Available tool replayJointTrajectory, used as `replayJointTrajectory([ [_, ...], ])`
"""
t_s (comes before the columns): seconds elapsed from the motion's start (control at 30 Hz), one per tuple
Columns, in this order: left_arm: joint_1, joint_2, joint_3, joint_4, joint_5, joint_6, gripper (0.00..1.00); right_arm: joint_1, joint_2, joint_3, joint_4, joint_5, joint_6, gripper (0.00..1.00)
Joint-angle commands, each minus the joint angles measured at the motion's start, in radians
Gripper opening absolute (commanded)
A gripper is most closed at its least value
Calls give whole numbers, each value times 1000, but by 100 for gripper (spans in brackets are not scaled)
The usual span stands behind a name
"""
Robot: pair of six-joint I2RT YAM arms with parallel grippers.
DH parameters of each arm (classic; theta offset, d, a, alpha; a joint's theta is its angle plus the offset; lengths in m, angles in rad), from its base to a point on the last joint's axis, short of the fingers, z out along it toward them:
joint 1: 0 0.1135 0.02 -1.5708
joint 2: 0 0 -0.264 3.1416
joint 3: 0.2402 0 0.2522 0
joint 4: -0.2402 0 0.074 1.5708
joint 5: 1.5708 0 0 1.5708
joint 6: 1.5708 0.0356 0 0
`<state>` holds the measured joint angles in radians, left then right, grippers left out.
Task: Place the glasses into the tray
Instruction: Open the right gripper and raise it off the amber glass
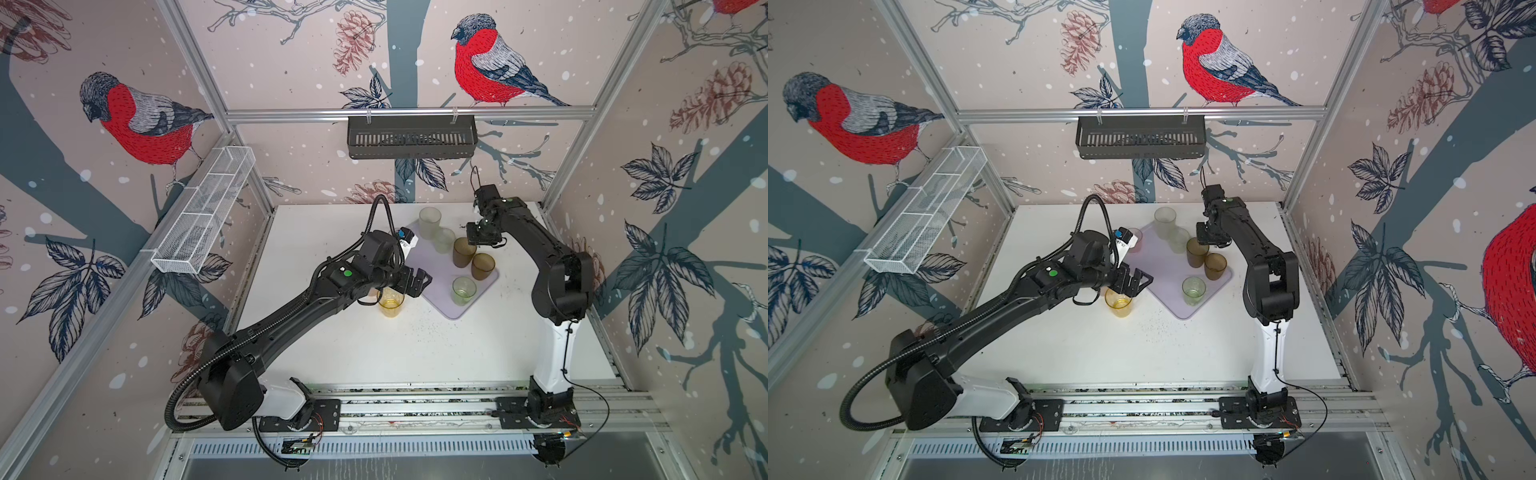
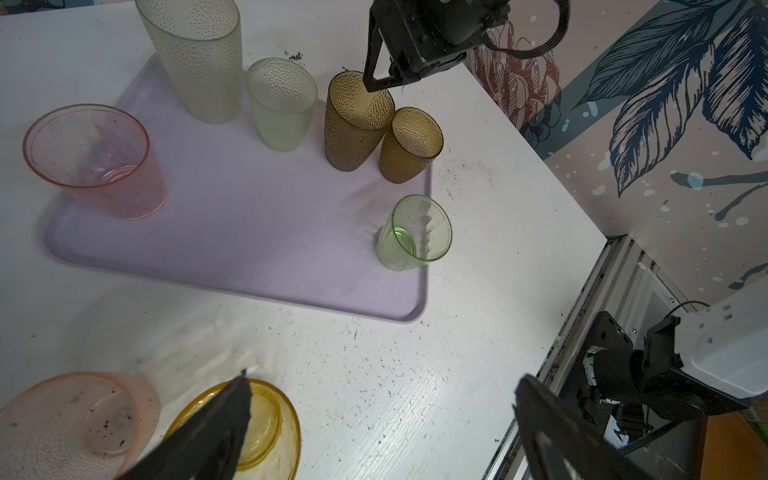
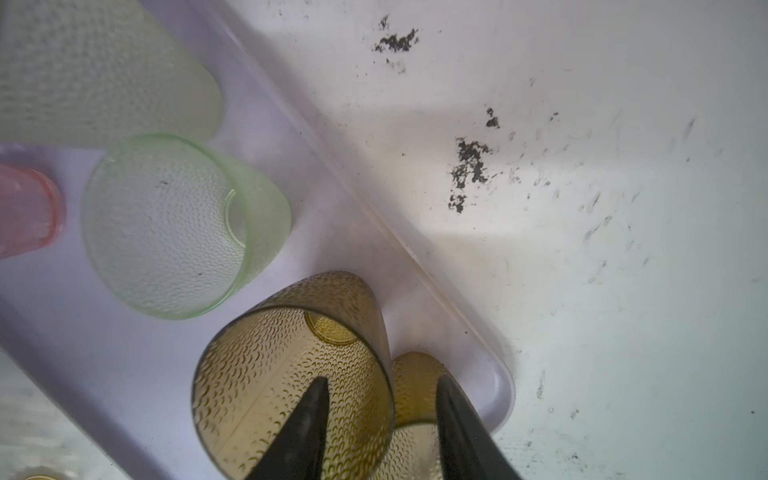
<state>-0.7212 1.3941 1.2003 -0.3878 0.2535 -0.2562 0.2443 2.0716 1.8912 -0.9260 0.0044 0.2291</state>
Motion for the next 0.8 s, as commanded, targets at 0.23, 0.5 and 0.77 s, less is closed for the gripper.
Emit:
replayJointTrajectory([
  [0.23,17,4,53,-98,-44,-28,98,21,-66,41,-49,49,11,54],
  [0.5,111,-39,56,-167,-5,-69,98,97,-117,69,-77,102,57,57],
  [0.77,184,-48,68,-323,-25,-45,95,240,-195,62,-133,166,129,60],
])
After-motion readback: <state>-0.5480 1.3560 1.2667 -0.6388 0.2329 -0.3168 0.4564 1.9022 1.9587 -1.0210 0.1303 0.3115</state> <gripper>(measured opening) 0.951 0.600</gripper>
